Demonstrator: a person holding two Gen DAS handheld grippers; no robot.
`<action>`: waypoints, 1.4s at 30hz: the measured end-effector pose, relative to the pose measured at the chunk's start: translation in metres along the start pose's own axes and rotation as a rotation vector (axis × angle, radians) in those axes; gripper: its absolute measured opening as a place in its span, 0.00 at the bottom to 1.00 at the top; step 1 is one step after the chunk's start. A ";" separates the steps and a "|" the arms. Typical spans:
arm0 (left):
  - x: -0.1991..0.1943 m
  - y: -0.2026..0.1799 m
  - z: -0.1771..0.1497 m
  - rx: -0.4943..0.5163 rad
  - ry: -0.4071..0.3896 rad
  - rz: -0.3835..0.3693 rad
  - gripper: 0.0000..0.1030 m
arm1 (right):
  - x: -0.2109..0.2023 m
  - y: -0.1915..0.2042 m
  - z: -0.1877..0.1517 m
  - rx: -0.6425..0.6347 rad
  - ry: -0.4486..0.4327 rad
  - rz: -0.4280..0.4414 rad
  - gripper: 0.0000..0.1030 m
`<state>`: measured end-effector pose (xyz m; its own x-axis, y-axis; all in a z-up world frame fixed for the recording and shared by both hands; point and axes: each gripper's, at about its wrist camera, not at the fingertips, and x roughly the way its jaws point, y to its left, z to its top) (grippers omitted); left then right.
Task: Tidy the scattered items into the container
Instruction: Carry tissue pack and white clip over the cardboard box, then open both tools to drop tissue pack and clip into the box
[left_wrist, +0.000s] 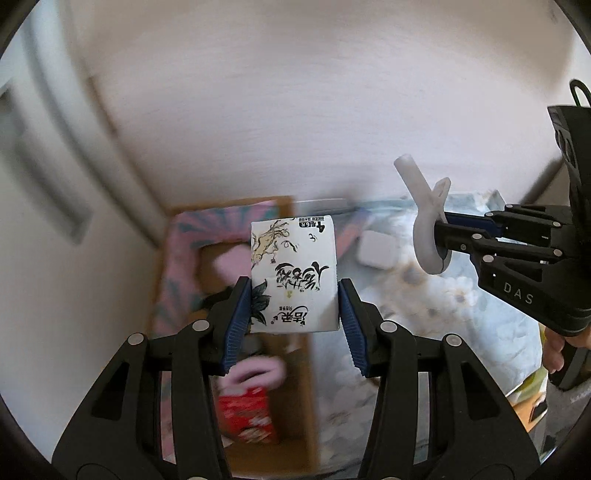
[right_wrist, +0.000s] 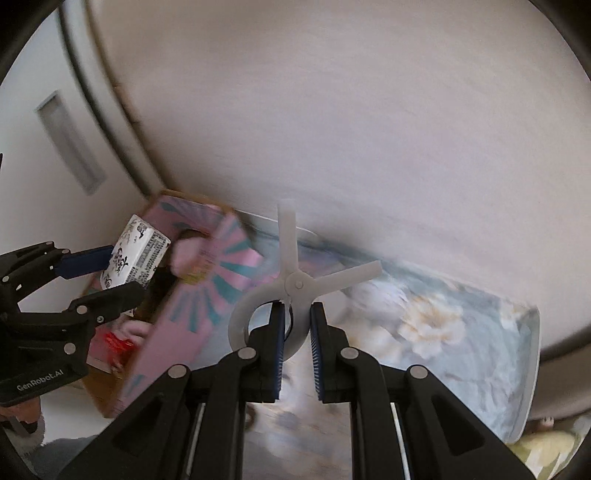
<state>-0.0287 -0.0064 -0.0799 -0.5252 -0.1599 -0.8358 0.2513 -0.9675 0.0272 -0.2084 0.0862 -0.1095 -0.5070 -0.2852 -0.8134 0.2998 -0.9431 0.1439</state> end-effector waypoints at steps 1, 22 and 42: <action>-0.005 0.012 -0.004 -0.020 -0.002 0.016 0.42 | 0.000 0.012 0.004 -0.021 -0.006 0.014 0.12; 0.038 0.091 -0.094 -0.237 0.212 0.013 0.42 | 0.095 0.145 0.019 -0.185 0.181 0.211 0.12; 0.064 0.103 -0.088 -0.302 0.245 0.018 0.86 | 0.120 0.143 0.035 -0.216 0.230 0.272 0.14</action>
<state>0.0351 -0.0990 -0.1783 -0.3180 -0.0893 -0.9439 0.5058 -0.8580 -0.0892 -0.2547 -0.0886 -0.1664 -0.1994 -0.4499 -0.8705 0.5731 -0.7741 0.2689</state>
